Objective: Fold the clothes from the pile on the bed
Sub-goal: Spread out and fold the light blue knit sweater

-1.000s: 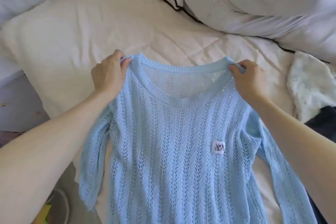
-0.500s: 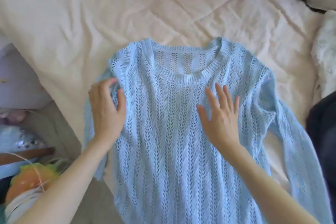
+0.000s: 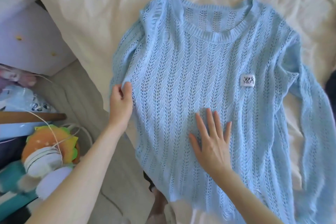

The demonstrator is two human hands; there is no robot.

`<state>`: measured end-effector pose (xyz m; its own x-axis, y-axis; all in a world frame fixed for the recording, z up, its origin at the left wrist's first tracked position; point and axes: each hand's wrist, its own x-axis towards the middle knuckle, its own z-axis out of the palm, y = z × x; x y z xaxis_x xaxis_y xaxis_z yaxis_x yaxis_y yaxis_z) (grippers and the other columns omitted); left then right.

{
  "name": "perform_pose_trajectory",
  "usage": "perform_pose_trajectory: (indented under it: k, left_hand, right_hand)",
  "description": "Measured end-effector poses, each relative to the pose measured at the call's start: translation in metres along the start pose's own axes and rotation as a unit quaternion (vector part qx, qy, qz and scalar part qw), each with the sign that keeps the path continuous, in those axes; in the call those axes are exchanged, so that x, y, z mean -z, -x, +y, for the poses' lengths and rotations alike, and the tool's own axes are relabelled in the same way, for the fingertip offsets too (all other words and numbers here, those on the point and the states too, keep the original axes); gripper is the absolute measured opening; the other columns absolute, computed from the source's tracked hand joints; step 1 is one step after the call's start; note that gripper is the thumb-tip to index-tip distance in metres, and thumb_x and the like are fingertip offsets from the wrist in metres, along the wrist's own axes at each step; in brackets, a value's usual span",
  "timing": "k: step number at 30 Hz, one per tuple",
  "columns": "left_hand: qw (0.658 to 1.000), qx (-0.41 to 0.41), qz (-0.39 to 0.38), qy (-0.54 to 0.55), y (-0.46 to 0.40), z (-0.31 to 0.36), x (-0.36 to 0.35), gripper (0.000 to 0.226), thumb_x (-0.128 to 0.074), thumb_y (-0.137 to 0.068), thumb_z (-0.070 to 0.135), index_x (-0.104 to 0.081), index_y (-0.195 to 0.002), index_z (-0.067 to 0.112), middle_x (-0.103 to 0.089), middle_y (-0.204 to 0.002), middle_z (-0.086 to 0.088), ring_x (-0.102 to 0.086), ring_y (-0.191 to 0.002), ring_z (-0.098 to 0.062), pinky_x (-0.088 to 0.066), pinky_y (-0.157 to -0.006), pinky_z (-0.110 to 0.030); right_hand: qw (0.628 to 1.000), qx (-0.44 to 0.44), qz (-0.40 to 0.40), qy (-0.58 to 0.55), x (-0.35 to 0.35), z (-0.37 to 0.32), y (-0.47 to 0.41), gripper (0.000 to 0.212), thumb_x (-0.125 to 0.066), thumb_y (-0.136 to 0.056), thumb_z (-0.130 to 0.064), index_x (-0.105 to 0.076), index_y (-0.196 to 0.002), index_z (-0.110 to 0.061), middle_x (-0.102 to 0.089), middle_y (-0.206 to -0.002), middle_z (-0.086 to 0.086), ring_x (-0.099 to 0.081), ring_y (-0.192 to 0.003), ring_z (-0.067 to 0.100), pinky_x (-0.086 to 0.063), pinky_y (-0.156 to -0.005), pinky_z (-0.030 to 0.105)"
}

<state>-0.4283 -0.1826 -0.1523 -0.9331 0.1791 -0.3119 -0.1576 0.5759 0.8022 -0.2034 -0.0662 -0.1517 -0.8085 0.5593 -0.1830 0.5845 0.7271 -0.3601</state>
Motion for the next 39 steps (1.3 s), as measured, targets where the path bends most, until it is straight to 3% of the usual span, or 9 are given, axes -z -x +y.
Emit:
perform_pose_trajectory:
  k: [4,8,11,19,23,28,32,36,39]
  left_hand:
    - [0.993,0.067,-0.099,0.024,0.014,-0.020,0.011,0.025,-0.053,-0.091,0.044,-0.048,-0.100,0.022,-0.048,-0.081,0.011,-0.047,-0.064,0.009,-0.035,-0.052,-0.001]
    - [0.958,0.105,-0.267,-0.013,0.040,-0.045,0.032,0.049,-0.064,-0.075,0.050,-0.056,-0.113,0.020,-0.062,-0.096,0.016,-0.059,-0.084,0.004,-0.044,-0.069,-0.015]
    - [0.937,0.138,-0.318,-0.036,0.064,-0.063,0.051,0.050,-0.070,-0.074,0.041,-0.061,-0.115,0.013,-0.067,-0.104,0.009,-0.063,-0.094,-0.004,-0.049,-0.081,-0.022]
    - [0.915,0.214,-0.341,0.012,0.117,-0.089,0.090,0.026,-0.069,-0.083,0.019,-0.061,-0.107,0.014,-0.070,-0.104,0.001,-0.068,-0.092,-0.011,-0.052,-0.072,-0.022]
    - [0.925,0.190,-0.329,0.021,0.132,-0.090,0.096,0.025,-0.057,-0.092,0.018,-0.050,-0.114,0.010,-0.065,-0.110,-0.003,-0.064,-0.101,-0.017,-0.052,-0.086,-0.032]
    - [0.941,0.150,-0.302,-0.024,0.149,-0.093,0.100,0.024,-0.063,-0.088,0.020,-0.048,-0.107,0.015,-0.062,-0.099,0.008,-0.059,-0.083,0.002,-0.043,-0.062,-0.006]
    - [0.936,0.183,-0.288,-0.081,0.162,-0.112,0.108,0.020,-0.065,-0.086,0.007,-0.054,-0.103,0.007,-0.063,-0.093,-0.004,-0.058,-0.074,-0.011,-0.047,-0.057,-0.017]
    - [0.934,0.257,-0.210,-0.133,0.172,-0.125,0.113,0.015,-0.057,-0.090,0.001,-0.048,-0.101,0.006,-0.047,-0.084,-0.010,-0.047,-0.055,-0.018,-0.047,-0.039,-0.025]
    - [0.928,0.202,-0.201,-0.241,0.177,-0.119,0.102,0.027,-0.057,-0.089,0.006,-0.048,-0.114,0.009,-0.054,-0.098,-0.013,-0.058,-0.074,-0.031,-0.047,-0.066,-0.033]
  right_hand:
    - [1.000,-0.003,0.007,0.016,-0.007,-0.010,0.019,0.055,-0.057,-0.091,-0.038,-0.047,-0.138,-0.012,-0.039,-0.147,0.017,-0.033,-0.137,0.039,-0.020,-0.106,0.067]
    - [0.999,-0.026,0.008,0.020,-0.014,-0.018,0.045,0.056,-0.060,-0.089,-0.033,-0.045,-0.140,-0.014,-0.034,-0.149,0.017,-0.028,-0.139,0.038,-0.018,-0.109,0.065]
    - [0.999,-0.040,0.004,0.016,-0.016,-0.022,0.062,0.058,-0.064,-0.088,-0.029,-0.046,-0.140,-0.012,-0.035,-0.149,0.018,-0.026,-0.139,0.037,-0.021,-0.108,0.066]
    - [0.997,-0.042,-0.056,0.041,-0.017,-0.029,0.096,0.062,-0.067,-0.086,-0.029,-0.043,-0.141,-0.012,-0.031,-0.151,0.017,-0.025,-0.140,0.040,-0.020,-0.109,0.066]
    - [0.996,-0.043,-0.069,0.043,-0.018,-0.035,0.109,0.060,-0.062,-0.089,-0.032,-0.042,-0.142,-0.013,-0.030,-0.152,0.016,-0.019,-0.141,0.036,-0.016,-0.110,0.066]
    - [0.994,-0.040,-0.096,0.037,-0.020,-0.040,0.128,0.060,-0.057,-0.092,-0.033,-0.036,-0.145,-0.016,-0.021,-0.155,0.013,-0.006,-0.143,0.030,-0.007,-0.114,0.059]
    - [0.988,-0.040,-0.149,0.021,-0.021,-0.039,0.141,0.060,-0.046,-0.097,-0.037,-0.021,-0.150,-0.022,-0.004,-0.158,0.005,0.008,-0.144,0.024,0.006,-0.116,0.049]
    - [0.990,-0.037,-0.128,-0.049,-0.011,-0.039,0.153,0.053,-0.054,-0.095,-0.026,-0.039,-0.144,-0.013,-0.028,-0.153,0.011,-0.017,-0.144,0.028,-0.015,-0.116,0.053]
    - [0.994,-0.060,-0.042,-0.075,0.004,-0.026,0.158,0.037,-0.064,-0.088,-0.011,-0.059,-0.125,-0.003,-0.053,-0.133,0.019,-0.051,-0.123,0.038,-0.039,-0.102,0.056]
